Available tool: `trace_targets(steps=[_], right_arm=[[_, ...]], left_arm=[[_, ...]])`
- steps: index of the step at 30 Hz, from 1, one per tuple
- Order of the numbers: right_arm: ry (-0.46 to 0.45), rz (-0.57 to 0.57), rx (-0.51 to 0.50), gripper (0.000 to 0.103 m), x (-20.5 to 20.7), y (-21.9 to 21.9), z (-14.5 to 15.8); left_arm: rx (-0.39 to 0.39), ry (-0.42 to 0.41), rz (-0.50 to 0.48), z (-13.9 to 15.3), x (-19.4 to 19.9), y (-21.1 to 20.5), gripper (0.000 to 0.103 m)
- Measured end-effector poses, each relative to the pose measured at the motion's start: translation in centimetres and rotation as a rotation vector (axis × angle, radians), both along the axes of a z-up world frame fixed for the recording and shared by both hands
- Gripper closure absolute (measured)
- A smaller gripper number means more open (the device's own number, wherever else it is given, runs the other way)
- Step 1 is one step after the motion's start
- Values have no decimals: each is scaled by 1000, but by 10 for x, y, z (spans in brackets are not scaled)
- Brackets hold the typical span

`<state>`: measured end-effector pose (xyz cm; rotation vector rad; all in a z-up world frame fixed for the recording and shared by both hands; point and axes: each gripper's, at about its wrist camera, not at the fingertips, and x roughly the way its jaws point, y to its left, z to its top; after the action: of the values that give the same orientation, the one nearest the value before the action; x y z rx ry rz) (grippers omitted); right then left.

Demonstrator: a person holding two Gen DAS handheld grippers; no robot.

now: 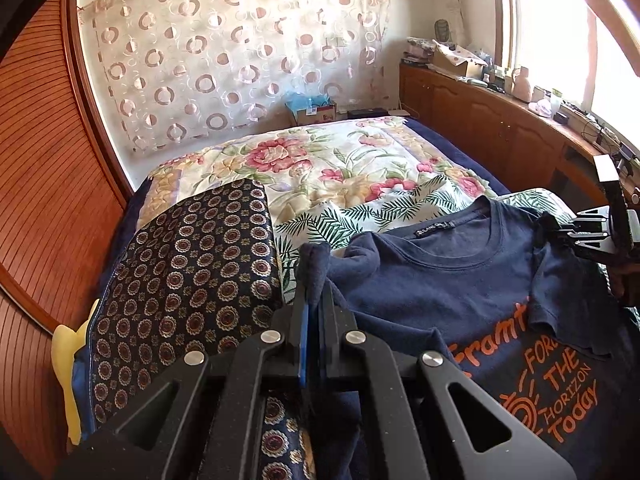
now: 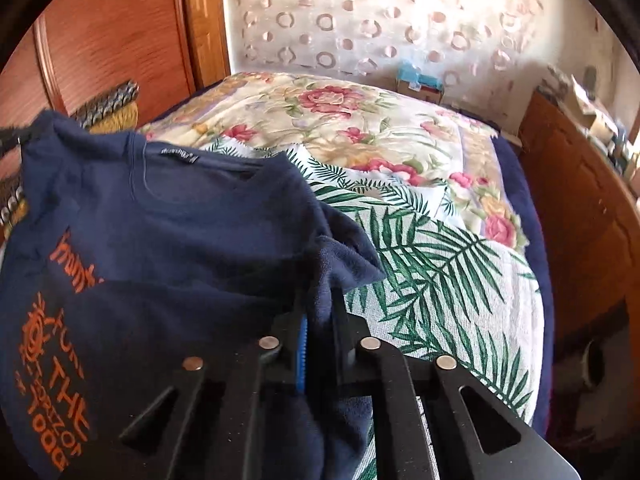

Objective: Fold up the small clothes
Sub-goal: 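Grasp the shirt hem with the left gripper while the right gripper grasps the hem, then lift the hem with both grippers and fold it over toward the collar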

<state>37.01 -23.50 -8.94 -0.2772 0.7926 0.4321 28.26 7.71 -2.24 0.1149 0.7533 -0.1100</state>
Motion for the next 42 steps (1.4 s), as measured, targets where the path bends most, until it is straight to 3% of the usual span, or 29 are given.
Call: trace_targets(steps=[7, 18, 28, 35, 42], right_arm=[[-85, -24, 81, 96, -17, -11, 20], [-211, -9, 136, 96, -87, -18, 46], [-243, -15, 172, 96, -158, -36, 36], [-229, -54, 210, 96, -226, -60, 26], [-203, -60, 220, 96, -290, -80, 20]], left_arm=[[-20, -32, -21, 8, -26, -7, 99], [-79, -107, -31, 23, -82, -9, 99], [-141, -140, 14, 13, -154, 11, 99], [-228, -140, 59, 0, -216, 30, 99], [-200, -166, 63, -3, -260, 34, 99]])
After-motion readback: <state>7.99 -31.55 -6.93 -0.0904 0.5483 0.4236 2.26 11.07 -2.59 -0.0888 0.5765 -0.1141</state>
